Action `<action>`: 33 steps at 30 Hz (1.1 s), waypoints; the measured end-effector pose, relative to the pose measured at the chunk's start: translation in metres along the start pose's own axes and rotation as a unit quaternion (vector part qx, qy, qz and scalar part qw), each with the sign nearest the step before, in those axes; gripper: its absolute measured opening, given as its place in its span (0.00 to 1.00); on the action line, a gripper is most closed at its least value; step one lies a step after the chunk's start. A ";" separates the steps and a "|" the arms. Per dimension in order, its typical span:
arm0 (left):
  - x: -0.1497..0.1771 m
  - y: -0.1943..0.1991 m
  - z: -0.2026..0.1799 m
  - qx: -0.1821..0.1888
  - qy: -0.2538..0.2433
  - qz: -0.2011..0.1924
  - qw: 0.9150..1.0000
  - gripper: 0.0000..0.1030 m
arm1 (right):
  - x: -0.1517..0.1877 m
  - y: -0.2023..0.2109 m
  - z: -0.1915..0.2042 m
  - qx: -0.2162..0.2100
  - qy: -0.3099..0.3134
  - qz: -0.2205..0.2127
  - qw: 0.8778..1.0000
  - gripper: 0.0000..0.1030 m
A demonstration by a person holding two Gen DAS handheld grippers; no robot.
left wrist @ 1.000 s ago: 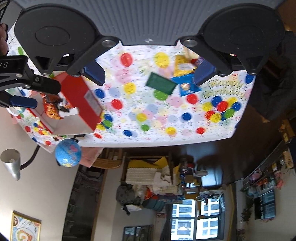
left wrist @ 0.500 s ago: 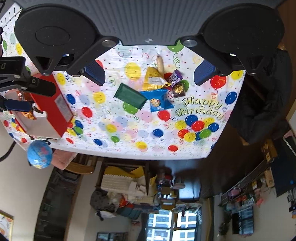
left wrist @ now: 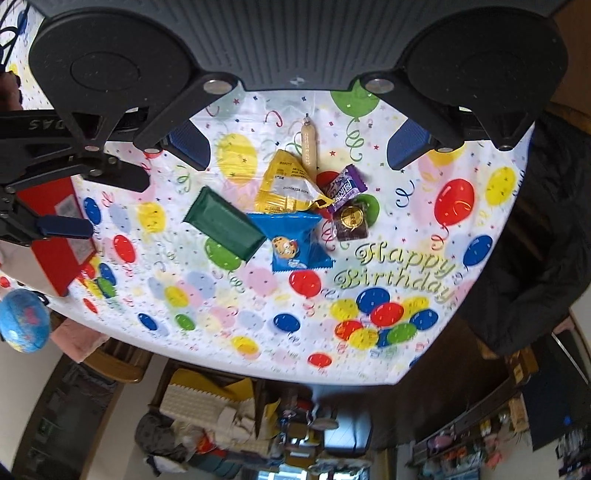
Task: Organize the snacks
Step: 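Grasp the green bar pack with the right gripper while the left grasps the yellow bag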
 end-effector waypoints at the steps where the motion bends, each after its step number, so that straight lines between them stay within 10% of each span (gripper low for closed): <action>1: 0.001 -0.005 0.000 -0.003 0.003 0.004 1.000 0.99 | 0.001 -0.008 -0.001 -0.005 0.005 0.004 1.000 0.87; 26: 0.006 -0.078 -0.004 -0.015 0.020 0.045 0.999 0.73 | 0.010 -0.111 0.002 -0.077 0.071 0.039 0.994 0.65; 33: 0.007 -0.079 -0.009 -0.006 0.014 0.047 0.999 0.46 | 0.007 -0.110 0.006 -0.086 0.057 0.033 0.994 0.42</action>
Point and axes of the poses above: each gripper's, at about its wrist camera, not at the fingertips, and y roughly against the way its jaws point, z to its left, x to its underside, the point moved 2 cm from there along -y, roughly the way its jaws point, and after that the axes turned 15 degrees about -z, right-handed, at the moved point
